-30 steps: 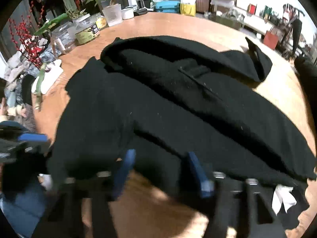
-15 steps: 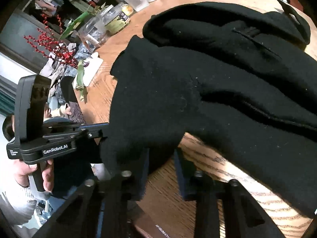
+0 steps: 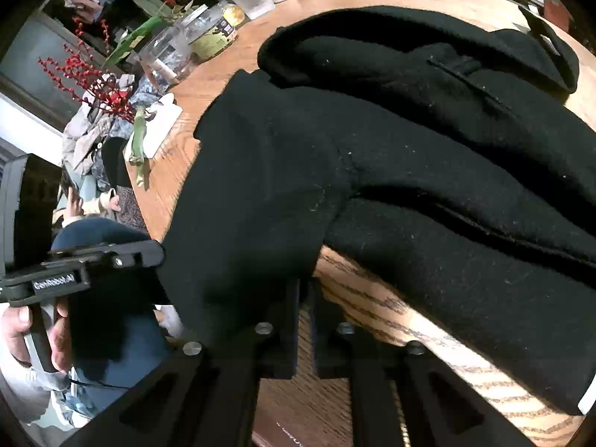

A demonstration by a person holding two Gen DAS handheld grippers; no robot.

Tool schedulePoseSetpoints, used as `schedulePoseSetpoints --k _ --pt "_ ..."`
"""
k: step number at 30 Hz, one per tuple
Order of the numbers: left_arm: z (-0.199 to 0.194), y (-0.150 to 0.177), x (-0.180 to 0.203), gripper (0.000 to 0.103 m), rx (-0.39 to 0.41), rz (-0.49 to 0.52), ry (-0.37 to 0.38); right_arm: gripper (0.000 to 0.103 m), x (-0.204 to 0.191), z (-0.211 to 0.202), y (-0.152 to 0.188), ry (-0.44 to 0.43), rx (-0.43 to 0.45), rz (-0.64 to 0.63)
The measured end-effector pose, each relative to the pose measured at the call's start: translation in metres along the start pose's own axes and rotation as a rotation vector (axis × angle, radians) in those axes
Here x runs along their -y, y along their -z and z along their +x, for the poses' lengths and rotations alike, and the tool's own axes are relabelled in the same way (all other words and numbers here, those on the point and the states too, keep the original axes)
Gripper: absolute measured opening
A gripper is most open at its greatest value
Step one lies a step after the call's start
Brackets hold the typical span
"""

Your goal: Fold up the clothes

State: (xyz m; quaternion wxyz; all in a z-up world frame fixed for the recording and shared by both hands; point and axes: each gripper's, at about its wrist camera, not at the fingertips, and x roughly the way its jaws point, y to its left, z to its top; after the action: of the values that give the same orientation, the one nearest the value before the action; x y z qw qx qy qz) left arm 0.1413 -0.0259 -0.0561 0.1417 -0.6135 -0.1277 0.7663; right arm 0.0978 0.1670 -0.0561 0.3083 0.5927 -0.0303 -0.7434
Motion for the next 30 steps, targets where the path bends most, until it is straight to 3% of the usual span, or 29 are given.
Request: schedulePoseSetpoints --k 1,4,6,8,10,13,14,15,17,20,24,27,30 --pt "-0.003 0.0 0.004 0.015 0.011 0.022 -0.002 0.027 0.0 -0.004 0.0 -0.012 0.01 -0.005" --pt "-0.013 0.003 0.029 0.018 0.062 0.167 -0.003 0.028 0.0 -0.024 -0.004 -0.055 0.068 -0.028" --pt "-0.012 0.005 0.041 0.018 0.055 0.235 0.01 0.038 0.004 -0.04 -0.008 -0.07 0.136 -0.027" --pt "0.001 0.0 0.05 0.018 0.037 0.264 -0.001 0.034 0.012 -0.047 -0.014 -0.109 0.186 -0.006" --pt "0.017 -0.009 0.047 0.018 0.025 0.249 -0.066 0.031 0.022 -0.044 -0.02 -0.134 0.203 0.011" --pt "0.028 -0.02 0.035 0.018 0.028 0.235 -0.179 0.031 0.043 -0.031 -0.023 -0.019 0.179 0.064" --pt "0.025 -0.025 0.03 0.018 0.029 0.21 -0.182 0.03 0.052 -0.028 -0.021 0.032 0.156 0.098" --pt "0.021 -0.029 0.026 0.018 0.034 0.19 -0.179 0.023 0.061 -0.032 -0.019 0.034 0.152 0.13" --pt "0.008 -0.041 0.025 0.018 0.06 0.181 -0.143 0.041 0.079 -0.039 -0.015 0.038 0.145 0.194" --pt "-0.003 -0.064 0.042 0.018 0.091 0.206 -0.097 0.061 0.088 -0.07 -0.017 0.064 0.221 0.221" --pt "-0.014 -0.095 0.081 0.018 0.147 0.28 -0.011 0.073 0.108 -0.1 -0.021 0.085 0.309 0.289" --pt "-0.007 -0.119 0.132 0.018 0.141 0.409 -0.024 0.075 0.127 -0.118 -0.025 0.118 0.319 0.339" --pt "0.02 -0.131 0.198 0.018 0.085 0.663 -0.121 0.083 0.155 -0.14 -0.035 0.134 0.339 0.405"
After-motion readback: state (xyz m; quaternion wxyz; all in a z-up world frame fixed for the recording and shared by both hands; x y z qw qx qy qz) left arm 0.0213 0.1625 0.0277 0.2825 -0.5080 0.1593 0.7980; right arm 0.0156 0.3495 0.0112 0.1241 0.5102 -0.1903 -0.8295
